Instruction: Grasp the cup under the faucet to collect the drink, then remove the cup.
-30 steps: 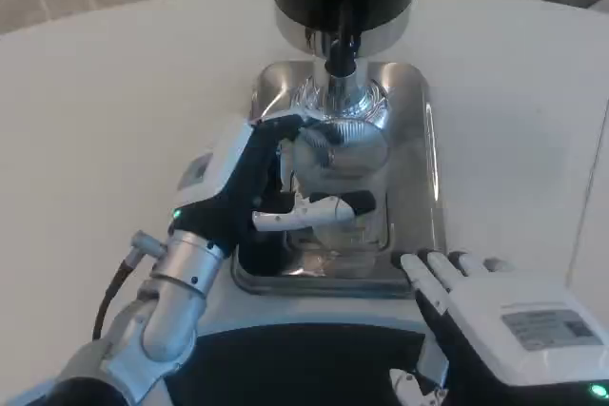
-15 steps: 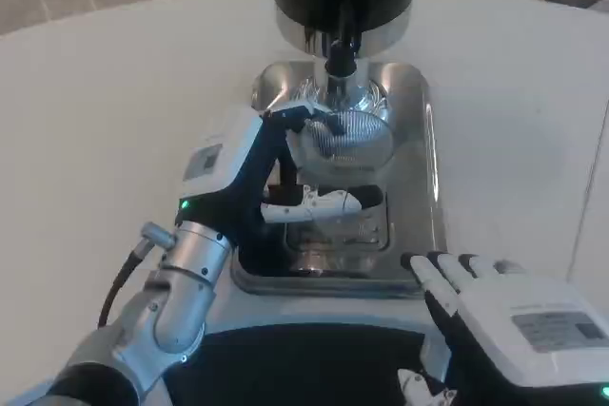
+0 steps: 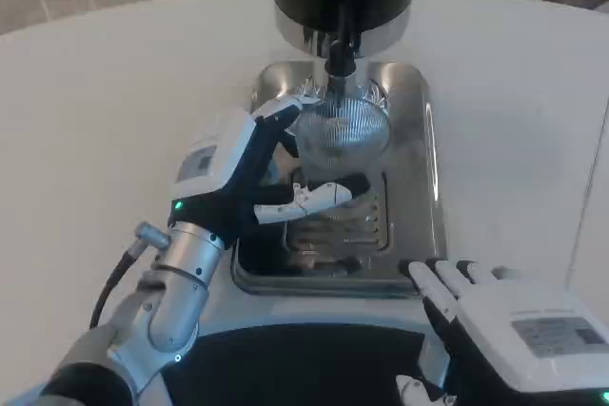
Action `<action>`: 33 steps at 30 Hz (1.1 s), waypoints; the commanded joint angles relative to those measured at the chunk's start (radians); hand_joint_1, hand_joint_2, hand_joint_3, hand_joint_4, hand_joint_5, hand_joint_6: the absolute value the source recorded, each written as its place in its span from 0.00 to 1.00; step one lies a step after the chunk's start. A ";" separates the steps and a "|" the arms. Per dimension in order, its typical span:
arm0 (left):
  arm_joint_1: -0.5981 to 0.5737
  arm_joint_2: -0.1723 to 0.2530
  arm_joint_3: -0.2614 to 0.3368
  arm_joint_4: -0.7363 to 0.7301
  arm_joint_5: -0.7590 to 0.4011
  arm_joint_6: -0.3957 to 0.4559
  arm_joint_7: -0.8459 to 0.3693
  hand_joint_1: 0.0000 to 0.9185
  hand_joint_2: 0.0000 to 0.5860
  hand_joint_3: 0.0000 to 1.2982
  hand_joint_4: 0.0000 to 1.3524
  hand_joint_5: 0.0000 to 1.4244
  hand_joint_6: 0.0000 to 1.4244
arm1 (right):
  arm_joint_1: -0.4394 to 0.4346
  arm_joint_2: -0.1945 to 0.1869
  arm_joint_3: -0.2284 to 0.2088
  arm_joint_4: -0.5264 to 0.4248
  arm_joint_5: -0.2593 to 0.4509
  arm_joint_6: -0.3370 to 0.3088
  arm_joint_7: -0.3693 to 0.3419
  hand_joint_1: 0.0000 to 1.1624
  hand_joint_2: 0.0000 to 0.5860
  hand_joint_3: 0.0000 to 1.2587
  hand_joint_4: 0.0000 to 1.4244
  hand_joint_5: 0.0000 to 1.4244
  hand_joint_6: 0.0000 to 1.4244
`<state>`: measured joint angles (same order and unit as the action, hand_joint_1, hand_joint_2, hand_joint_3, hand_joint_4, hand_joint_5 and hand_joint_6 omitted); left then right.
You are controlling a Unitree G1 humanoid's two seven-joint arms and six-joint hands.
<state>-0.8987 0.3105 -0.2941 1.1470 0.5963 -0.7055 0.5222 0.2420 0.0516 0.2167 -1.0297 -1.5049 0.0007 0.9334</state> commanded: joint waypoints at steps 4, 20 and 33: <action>0.013 0.024 -0.006 -0.007 -0.002 -0.008 -0.003 0.35 0.13 0.32 0.15 0.36 0.57 | 0.020 0.044 0.009 -0.017 0.003 0.006 0.000 0.10 0.91 0.00 0.00 0.00 0.00; 0.035 0.085 0.006 -0.004 -0.026 -0.078 -0.048 0.28 0.11 0.27 0.12 0.32 0.51 | 0.010 0.050 0.025 -0.006 -0.002 0.018 0.003 0.08 0.89 0.00 0.00 0.00 0.00; 0.066 0.134 0.056 0.001 -0.082 -0.113 -0.053 0.24 0.11 0.25 0.15 0.36 0.53 | -0.009 0.043 0.028 0.009 0.002 0.030 -0.001 0.07 0.89 0.00 0.00 0.00 0.00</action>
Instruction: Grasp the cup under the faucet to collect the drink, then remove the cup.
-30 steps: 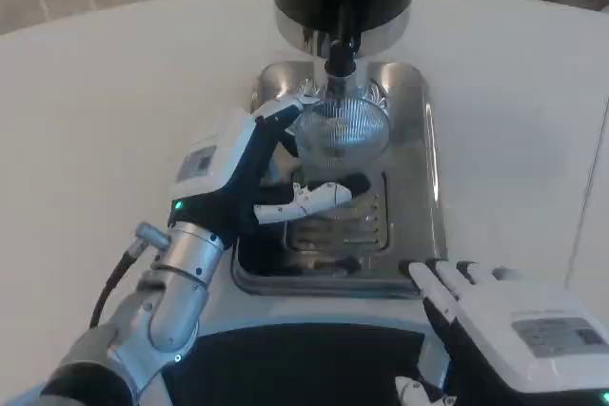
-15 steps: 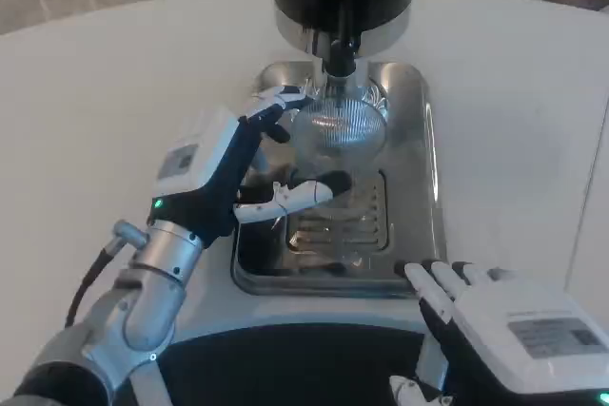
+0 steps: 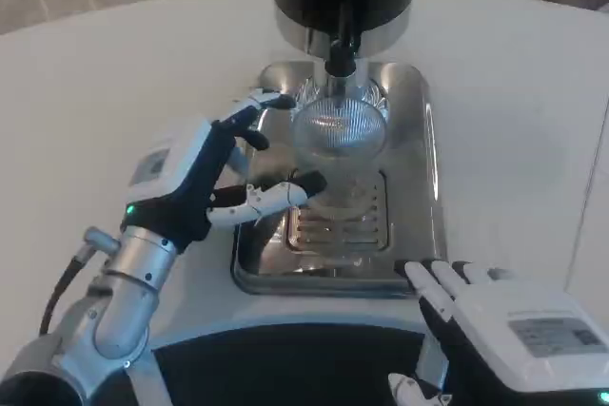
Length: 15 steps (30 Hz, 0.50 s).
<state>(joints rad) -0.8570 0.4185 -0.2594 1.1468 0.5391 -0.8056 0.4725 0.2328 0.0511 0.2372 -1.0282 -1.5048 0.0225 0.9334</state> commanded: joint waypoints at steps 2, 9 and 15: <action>0.029 0.033 0.026 0.001 -0.032 -0.012 -0.006 0.24 0.11 0.25 0.15 0.36 0.53 | -0.004 0.045 0.010 0.011 0.000 0.010 -0.002 0.08 0.89 0.00 0.00 0.00 0.00; 0.066 0.080 0.042 -0.022 -0.033 -0.024 -0.001 0.23 0.10 0.25 0.18 0.36 0.51 | -0.032 0.051 0.005 0.015 0.012 0.029 -0.003 0.08 0.89 0.00 0.00 0.00 0.00; 0.125 0.125 0.047 -0.071 -0.017 -0.043 0.011 0.21 0.11 0.25 0.18 0.30 0.34 | -0.082 0.057 -0.019 0.015 0.061 0.077 -0.008 0.08 0.90 0.00 0.00 0.00 0.00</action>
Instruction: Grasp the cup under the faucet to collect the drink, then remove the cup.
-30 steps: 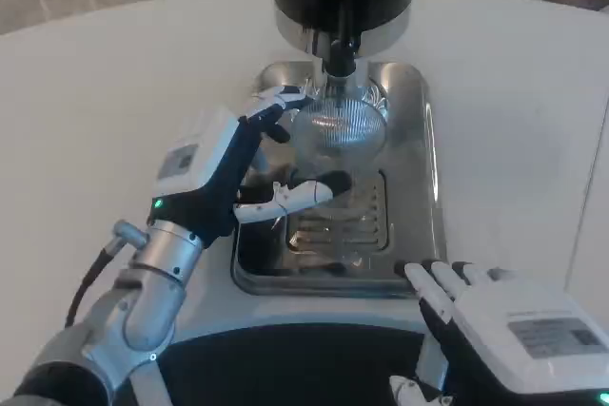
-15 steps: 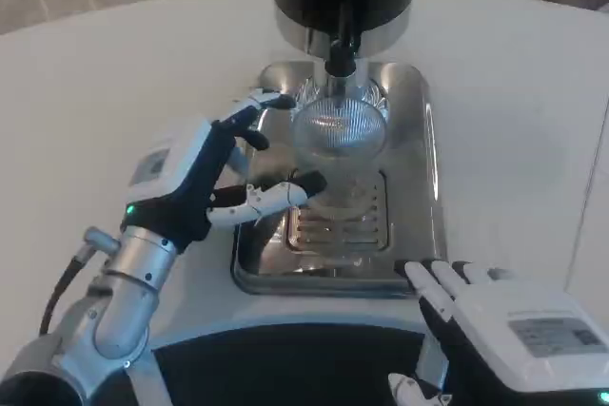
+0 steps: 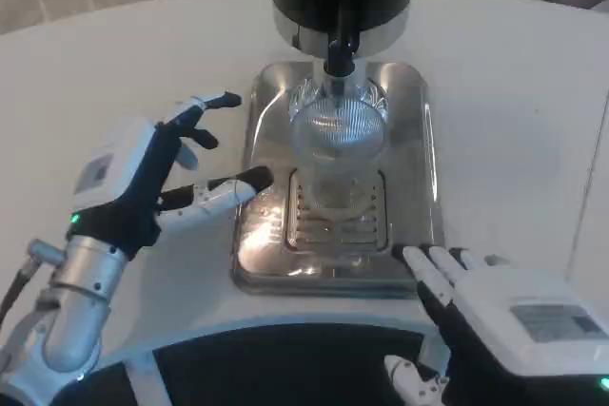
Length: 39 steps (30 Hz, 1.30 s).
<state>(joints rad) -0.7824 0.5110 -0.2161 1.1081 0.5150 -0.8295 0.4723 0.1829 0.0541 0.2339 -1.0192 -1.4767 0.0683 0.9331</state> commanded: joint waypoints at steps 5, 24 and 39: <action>0.142 0.082 0.023 -0.109 0.010 -0.029 0.021 0.19 0.12 0.25 0.17 0.23 0.24 | -0.124 0.077 -0.047 0.002 0.093 0.104 -0.006 0.09 0.90 0.00 0.00 0.00 0.00; 0.352 0.161 0.017 -0.384 0.095 0.016 -0.048 0.17 0.12 0.04 0.00 0.00 0.05 | -0.415 0.094 -0.118 0.094 0.408 0.438 -0.198 0.08 0.98 0.00 0.00 0.00 0.00; 0.421 0.154 0.027 -0.495 0.082 0.070 -0.149 0.16 0.11 0.03 0.00 0.00 0.04 | -0.586 0.013 -0.130 0.248 0.700 0.559 -0.392 0.08 1.00 0.00 0.00 0.00 0.00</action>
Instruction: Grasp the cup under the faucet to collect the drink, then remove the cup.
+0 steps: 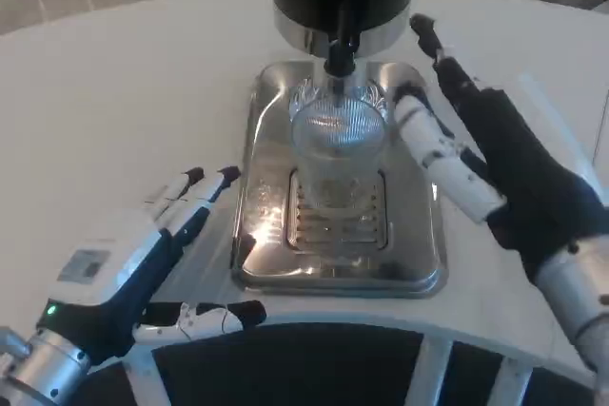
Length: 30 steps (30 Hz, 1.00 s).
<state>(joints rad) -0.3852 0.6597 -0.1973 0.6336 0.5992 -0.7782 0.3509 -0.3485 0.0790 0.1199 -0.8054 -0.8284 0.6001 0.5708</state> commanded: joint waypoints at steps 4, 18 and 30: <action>0.034 0.005 0.011 -0.032 -0.006 0.029 -0.044 0.16 0.11 0.03 0.00 0.00 0.04 | -0.097 -0.043 -0.030 0.062 0.107 0.049 -0.045 0.08 1.00 0.00 0.00 0.00 0.00; 0.040 0.004 0.031 -0.028 -0.015 0.045 -0.070 0.16 0.12 0.04 0.00 0.00 0.04 | -0.167 -0.080 0.044 0.115 0.217 0.100 -0.124 0.08 1.00 0.00 0.00 0.00 0.00; 0.040 0.006 0.040 -0.008 -0.032 0.048 -0.084 0.15 0.11 0.05 0.00 0.00 0.05 | -0.204 -0.112 0.090 0.175 0.291 0.090 -0.162 0.08 1.00 0.00 0.00 0.00 0.00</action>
<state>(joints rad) -0.3600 0.6596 -0.1678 0.6142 0.5793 -0.7356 0.2806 -0.5394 -0.0229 0.1978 -0.6486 -0.5591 0.6964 0.4185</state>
